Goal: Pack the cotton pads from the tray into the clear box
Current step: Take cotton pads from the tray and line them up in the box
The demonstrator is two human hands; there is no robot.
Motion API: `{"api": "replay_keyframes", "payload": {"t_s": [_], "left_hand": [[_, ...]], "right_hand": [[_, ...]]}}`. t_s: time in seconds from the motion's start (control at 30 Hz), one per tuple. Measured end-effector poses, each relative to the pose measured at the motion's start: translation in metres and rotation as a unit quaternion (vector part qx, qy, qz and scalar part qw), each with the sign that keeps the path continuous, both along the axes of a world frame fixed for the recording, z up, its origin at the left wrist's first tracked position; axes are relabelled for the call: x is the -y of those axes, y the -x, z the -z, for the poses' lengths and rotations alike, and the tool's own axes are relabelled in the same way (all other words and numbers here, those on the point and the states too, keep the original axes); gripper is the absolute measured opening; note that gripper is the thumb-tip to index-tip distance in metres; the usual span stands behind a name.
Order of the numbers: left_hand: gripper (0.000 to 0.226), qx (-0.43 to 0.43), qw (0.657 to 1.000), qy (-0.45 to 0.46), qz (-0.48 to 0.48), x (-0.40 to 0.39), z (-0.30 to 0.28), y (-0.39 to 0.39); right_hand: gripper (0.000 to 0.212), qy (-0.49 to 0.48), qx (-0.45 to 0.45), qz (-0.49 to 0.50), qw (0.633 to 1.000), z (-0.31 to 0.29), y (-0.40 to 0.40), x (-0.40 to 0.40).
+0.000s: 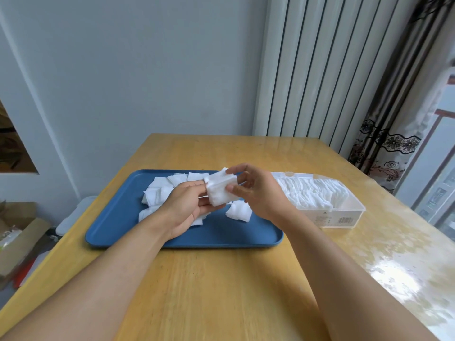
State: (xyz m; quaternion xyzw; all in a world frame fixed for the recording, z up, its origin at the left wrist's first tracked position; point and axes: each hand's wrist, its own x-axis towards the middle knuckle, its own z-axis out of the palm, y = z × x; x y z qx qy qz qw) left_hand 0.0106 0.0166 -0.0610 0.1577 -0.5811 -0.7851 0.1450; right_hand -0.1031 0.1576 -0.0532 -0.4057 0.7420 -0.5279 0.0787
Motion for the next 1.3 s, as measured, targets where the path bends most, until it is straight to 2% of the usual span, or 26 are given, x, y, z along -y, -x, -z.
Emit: {"api": "replay_keyframes", "payload": {"t_s": [0.13, 0.27, 0.4, 0.47, 0.53, 0.7, 0.8, 0.93, 1.07, 1.3], "left_hand": [[0.033, -0.002, 0.999, -0.024, 0.029, -0.003, -0.003, -0.002], [0.039, -0.001, 0.996, -0.047, 0.075, 0.003, -0.002, -0.004], [0.032, 0.029, 0.983, 0.138, 0.114, 0.005, 0.002, -0.007], [0.037, 0.043, 0.977, 0.172, 0.117, 0.007, 0.005, -0.007], [0.037, 0.053, 0.977, 0.177, 0.108, 0.01, 0.006, -0.007], [0.026, 0.034, 0.991, 0.123, 0.04, 0.01, 0.005, -0.003], [0.016, 0.02, 0.994, 0.105, 0.014, 0.007, 0.003, -0.001], [0.013, -0.002, 0.997, 0.072, -0.01, 0.005, 0.001, 0.0], [0.016, -0.018, 0.999, 0.042, -0.012, 0.005, 0.001, 0.001], [0.02, -0.015, 0.999, 0.028, -0.027, 0.006, 0.002, 0.001]], "right_hand": [[0.032, -0.001, 0.011, 0.031, 0.999, 0.003, 0.005, 0.0], [0.04, -0.025, -0.022, 0.025, 0.999, 0.003, 0.004, -0.002], [0.045, -0.098, -0.126, 0.001, 0.987, -0.002, 0.0, -0.008], [0.038, -0.128, -0.131, -0.019, 0.983, -0.004, -0.001, -0.009], [0.027, -0.127, -0.105, -0.017, 0.986, -0.005, -0.003, -0.009], [0.003, -0.02, -0.041, 0.007, 0.999, -0.001, -0.002, -0.004], [0.01, 0.004, -0.009, 0.032, 0.999, 0.0, -0.003, -0.001], [0.017, 0.088, 0.134, 0.005, 0.987, 0.0, -0.006, 0.001], [0.016, 0.153, 0.224, 0.016, 0.962, -0.003, -0.01, 0.002], [0.006, 0.196, 0.281, 0.049, 0.938, -0.003, -0.012, 0.008]]}}
